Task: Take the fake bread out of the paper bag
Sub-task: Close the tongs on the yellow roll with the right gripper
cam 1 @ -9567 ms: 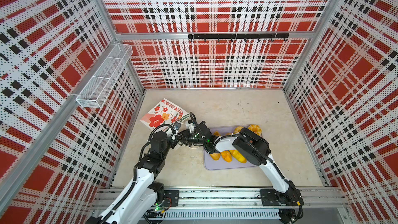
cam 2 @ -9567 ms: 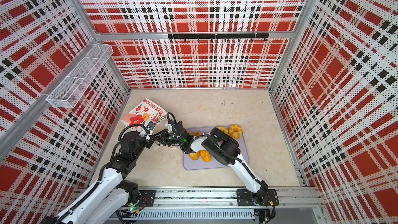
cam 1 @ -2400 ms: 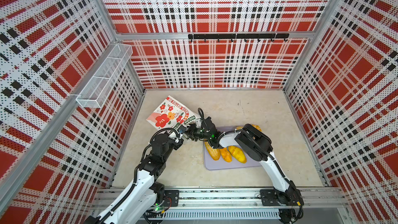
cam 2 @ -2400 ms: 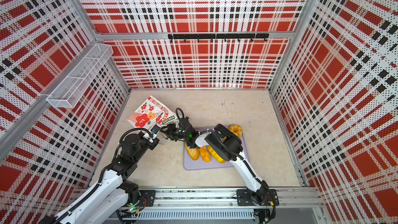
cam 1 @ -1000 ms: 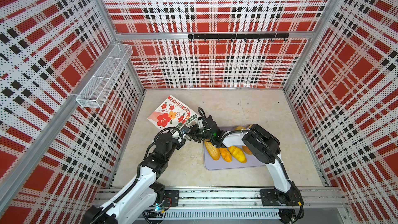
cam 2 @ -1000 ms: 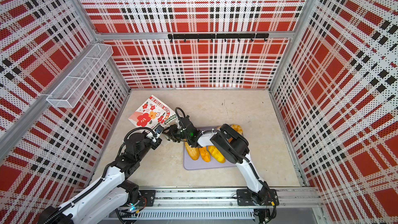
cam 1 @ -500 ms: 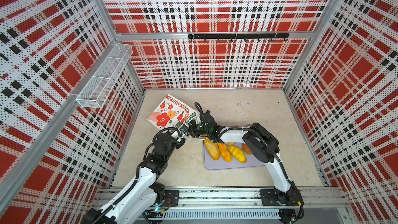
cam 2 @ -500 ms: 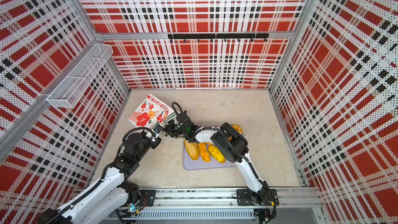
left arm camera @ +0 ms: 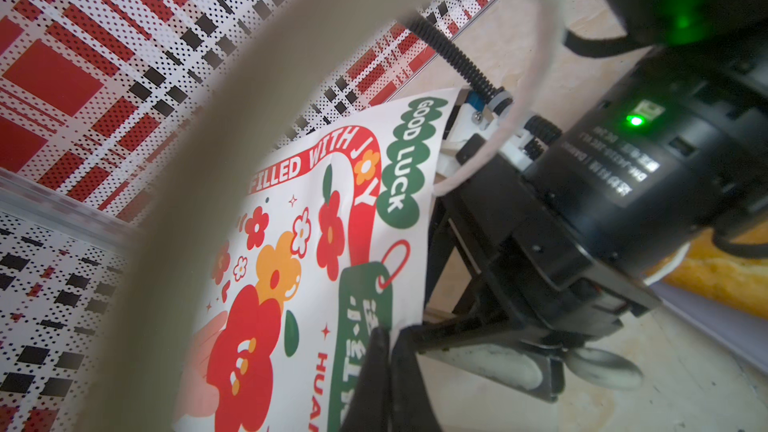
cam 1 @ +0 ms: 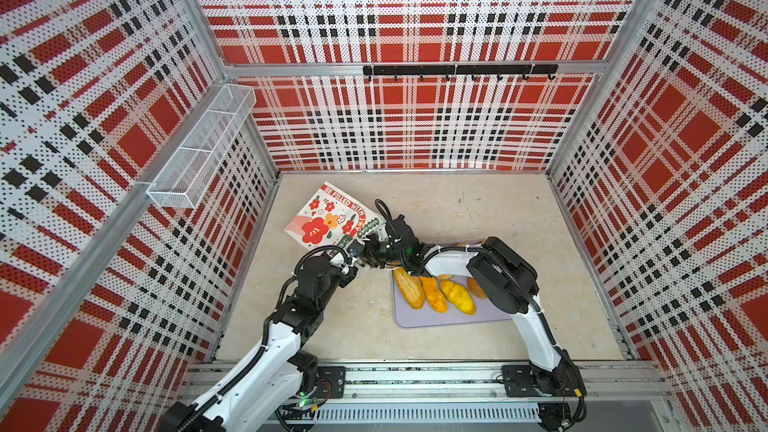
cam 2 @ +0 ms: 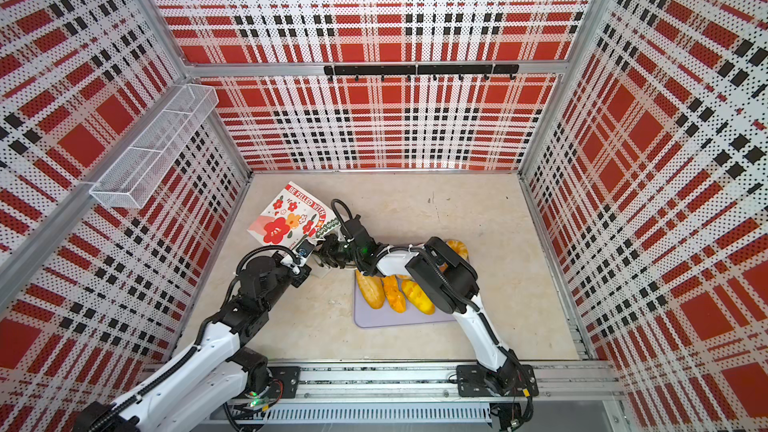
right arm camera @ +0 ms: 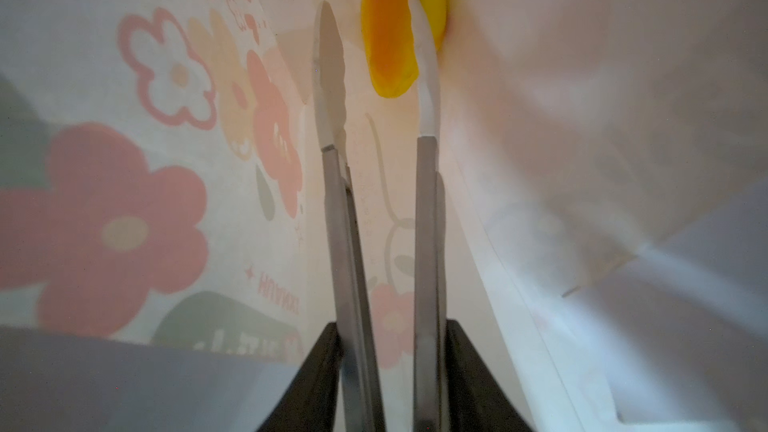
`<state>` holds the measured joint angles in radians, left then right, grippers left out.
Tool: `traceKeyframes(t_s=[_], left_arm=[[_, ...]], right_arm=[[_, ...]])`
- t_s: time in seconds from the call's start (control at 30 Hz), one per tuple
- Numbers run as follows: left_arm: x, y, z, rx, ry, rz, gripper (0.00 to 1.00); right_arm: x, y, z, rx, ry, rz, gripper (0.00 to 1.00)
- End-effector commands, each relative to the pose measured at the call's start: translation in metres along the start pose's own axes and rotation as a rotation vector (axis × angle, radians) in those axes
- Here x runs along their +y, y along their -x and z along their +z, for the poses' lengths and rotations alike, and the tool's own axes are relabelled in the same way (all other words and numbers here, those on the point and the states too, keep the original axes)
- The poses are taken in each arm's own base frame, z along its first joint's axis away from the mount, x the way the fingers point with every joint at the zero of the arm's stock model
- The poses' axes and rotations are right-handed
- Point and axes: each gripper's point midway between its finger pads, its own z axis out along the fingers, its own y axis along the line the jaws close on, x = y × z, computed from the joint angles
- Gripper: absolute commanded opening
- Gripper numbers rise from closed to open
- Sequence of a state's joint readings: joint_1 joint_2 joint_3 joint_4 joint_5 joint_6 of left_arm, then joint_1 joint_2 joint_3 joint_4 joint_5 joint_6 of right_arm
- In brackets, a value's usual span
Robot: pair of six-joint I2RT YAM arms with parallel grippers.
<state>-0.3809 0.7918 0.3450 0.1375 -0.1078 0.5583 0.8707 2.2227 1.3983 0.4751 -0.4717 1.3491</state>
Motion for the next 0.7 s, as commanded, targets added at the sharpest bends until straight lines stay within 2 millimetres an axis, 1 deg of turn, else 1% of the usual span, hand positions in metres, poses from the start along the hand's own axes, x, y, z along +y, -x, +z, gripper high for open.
traceKeyframes(t_s=[0.0, 0.2, 0.43, 0.57, 0.67], left_arm=[[0.004, 0.012, -0.002, -0.042, -0.001, 0.0, 0.0], [0.002, 0.011, -0.002, -0.037, -0.006, 0.006, 0.0], [-0.001, 0.009, -0.002, -0.034, -0.011, 0.015, 0.0], [-0.002, 0.01, -0.002, -0.035, -0.014, 0.018, 0.0], [-0.002, 0.011, -0.002, -0.035, -0.013, 0.024, 0.0]], right_arm=[[0.0, 0.007, -0.001, -0.016, 0.022, -0.03, 0.41], [-0.004, 0.006, -0.007, -0.01, 0.015, -0.037, 0.41], [-0.009, 0.007, -0.007, -0.008, 0.018, -0.024, 0.41], [-0.008, 0.01, -0.005, -0.01, 0.026, -0.02, 0.41], [-0.01, 0.013, -0.01, -0.016, 0.017, -0.022, 0.41]])
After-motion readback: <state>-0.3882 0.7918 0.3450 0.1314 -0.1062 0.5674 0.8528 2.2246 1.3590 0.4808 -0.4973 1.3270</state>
